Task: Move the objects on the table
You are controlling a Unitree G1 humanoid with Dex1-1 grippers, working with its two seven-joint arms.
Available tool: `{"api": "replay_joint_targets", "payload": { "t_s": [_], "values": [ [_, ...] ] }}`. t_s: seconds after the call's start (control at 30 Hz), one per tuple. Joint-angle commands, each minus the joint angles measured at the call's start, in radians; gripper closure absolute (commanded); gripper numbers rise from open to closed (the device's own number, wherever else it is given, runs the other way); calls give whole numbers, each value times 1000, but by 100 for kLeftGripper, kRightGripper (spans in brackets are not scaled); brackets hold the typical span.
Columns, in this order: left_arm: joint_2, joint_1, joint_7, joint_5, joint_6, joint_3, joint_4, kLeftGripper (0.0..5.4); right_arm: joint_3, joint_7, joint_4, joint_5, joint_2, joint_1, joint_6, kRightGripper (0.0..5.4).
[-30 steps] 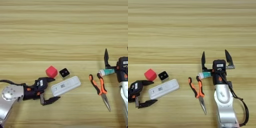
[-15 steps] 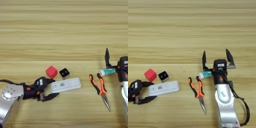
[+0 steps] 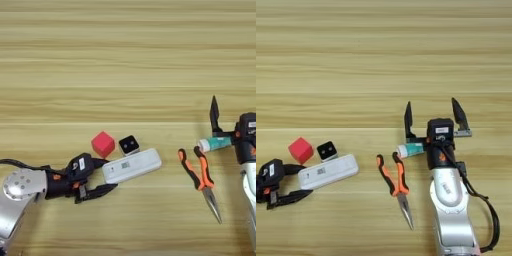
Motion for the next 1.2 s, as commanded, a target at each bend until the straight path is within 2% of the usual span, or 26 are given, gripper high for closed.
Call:
{"api": "replay_joint_targets", "payload": {
  "t_s": [0.03,0.13,0.27,0.5,0.7,0.8,0.9,1.0,1.2],
  "values": [
    [11,-1,12,3,-1,12,7,254,4,3,4,-4,1,-2,9,0],
    [13,-3,15,-8,-4,26,-3,254,4,3,3,-4,1,-2,9,0],
    [22,-6,-13,-64,-3,65,-49,254,3,3,5,-3,0,-2,8,0],
    [36,-30,-17,-93,-5,108,-89,254,-3,8,-1,2,-7,-8,12,0],
    [57,-26,-40,-128,-8,131,-148,254,-23,33,-19,25,-29,-30,23,0],
    [62,-22,-57,-141,-22,139,-161,254,-32,85,-47,74,-59,-55,38,0],
    [66,-29,-82,-168,-16,139,-174,254,-36,183,-118,165,-115,-96,81,0],
    [78,-38,-106,-171,-16,130,-190,254,-37,298,-221,245,-201,-135,146,0],
    [101,-85,-153,-178,4,114,-225,254,-55,526,-362,473,-368,-139,333,0]
  ]
}}
